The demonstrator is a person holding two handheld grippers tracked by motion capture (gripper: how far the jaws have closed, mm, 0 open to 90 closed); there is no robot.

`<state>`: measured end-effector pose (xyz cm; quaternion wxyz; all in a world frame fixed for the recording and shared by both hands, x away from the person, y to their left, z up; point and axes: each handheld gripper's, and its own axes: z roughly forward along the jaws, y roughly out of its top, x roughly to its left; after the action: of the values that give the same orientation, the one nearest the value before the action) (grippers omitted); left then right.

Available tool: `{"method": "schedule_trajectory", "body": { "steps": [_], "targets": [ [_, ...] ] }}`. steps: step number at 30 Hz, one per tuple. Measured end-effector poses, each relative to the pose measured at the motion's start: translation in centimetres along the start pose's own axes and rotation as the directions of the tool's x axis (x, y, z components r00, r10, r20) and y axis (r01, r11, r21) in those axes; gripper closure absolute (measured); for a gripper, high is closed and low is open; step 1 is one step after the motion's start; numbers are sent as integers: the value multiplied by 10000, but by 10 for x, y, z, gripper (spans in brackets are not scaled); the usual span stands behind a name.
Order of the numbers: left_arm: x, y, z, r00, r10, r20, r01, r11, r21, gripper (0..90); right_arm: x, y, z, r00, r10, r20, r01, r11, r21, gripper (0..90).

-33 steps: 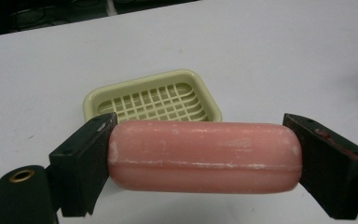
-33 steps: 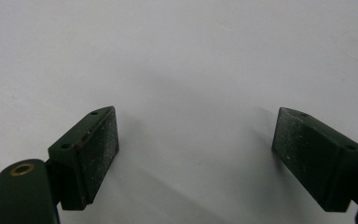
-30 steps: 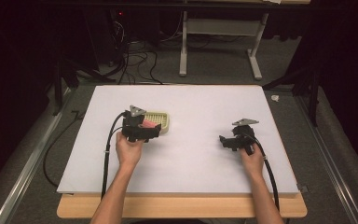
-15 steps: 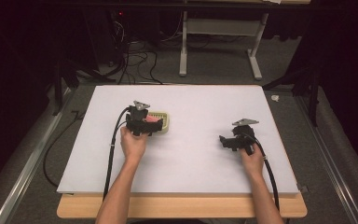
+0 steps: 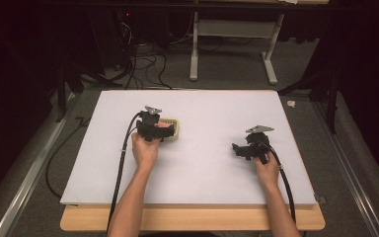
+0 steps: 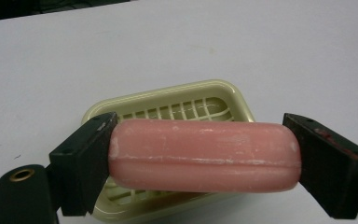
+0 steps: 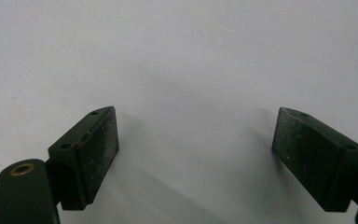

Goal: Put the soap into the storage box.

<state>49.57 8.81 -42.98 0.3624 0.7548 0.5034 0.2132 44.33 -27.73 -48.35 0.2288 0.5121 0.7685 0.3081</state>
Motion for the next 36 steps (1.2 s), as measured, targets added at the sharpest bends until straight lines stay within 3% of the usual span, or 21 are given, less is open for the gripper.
{"method": "schedule_trajectory", "body": {
  "steps": [8,18,28,36],
  "targets": [
    [3,-1,2,10000,-3,68,3,10000,32,140,0,0,0,10000,7,-3,-7,10000,2,151],
    [1,-5,12,9997,155,-198,-146,9990,430,140,0,0,0,10000,4,0,-4,10000,0,151],
    [-1,-5,12,9989,308,-351,-290,9984,486,137,0,0,0,10000,7,-4,-7,10000,1,151],
    [-2,-8,15,9963,617,-598,-565,9947,855,127,0,0,0,10000,-7,-3,7,10000,-4,151]
  ]
}}
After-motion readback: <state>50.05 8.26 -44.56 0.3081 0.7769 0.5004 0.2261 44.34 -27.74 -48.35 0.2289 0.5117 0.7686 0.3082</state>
